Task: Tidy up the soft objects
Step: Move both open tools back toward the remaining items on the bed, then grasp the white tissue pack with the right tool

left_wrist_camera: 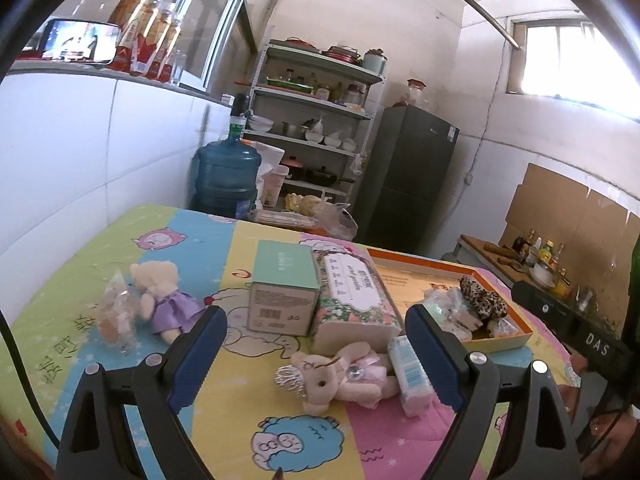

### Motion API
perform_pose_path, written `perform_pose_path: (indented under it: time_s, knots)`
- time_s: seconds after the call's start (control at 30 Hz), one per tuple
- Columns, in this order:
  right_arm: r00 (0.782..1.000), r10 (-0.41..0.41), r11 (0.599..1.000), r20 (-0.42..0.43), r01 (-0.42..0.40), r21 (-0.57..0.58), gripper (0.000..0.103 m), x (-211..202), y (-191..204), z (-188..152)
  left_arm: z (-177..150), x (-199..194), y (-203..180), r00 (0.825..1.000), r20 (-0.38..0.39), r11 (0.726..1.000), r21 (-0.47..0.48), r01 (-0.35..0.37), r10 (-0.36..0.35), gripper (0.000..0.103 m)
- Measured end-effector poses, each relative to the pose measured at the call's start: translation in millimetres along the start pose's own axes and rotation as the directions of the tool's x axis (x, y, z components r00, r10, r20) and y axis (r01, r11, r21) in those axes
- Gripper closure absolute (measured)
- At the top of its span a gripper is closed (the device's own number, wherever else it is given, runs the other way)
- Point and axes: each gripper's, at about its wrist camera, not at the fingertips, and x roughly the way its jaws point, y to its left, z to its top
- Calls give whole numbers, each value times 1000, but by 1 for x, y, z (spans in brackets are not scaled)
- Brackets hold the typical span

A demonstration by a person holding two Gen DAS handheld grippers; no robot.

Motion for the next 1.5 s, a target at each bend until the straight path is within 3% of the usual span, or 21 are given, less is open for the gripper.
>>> perform_pose_path:
  time_s: [0.4, 0.63, 0.9, 1.07, 1.27, 1.3, 1.33, 1.43, 1.5]
  knots:
    - [995, 46, 999, -93, -48, -20, 26, 19, 35, -30, -9, -14, 34, 999, -5, 998, -31, -45, 45, 12]
    - [978, 61, 998, -200, -66, -19, 26, 51, 55, -59, -16, -16, 49, 998, -23, 997, -43, -59, 58, 12]
    - [976, 36, 999, -216, -41, -22, 26, 66, 65, -65, -20, -15, 60, 998, -34, 996, -58, -61, 59, 12]
    - [974, 4, 1000, -228, -6, -8, 26, 77, 66, -67, -23, -9, 61, 998, -54, 998, -45, -43, 41, 12]
    - [968, -8, 1000, -252, 11, 13, 26, 86, 62, -71, -24, 6, 49, 994, -101, 997, 65, 38, -31, 12]
    - [966, -9, 1000, -257, 13, 15, 29, 87, 61, -71, -24, 9, 46, 992, -115, 995, 82, 58, -49, 12]
    - [964, -14, 1000, -267, 18, 13, 42, 88, 59, -72, -25, 11, 44, 990, -125, 993, 90, 72, -60, 12]
    - [958, -20, 1000, -288, 26, 18, 66, 90, 55, -74, -25, 22, 39, 982, -165, 987, 110, 115, -96, 12]
    - [957, -21, 999, -290, 29, 21, 75, 90, 50, -74, -25, 30, 36, 978, -185, 987, 108, 123, -102, 12]
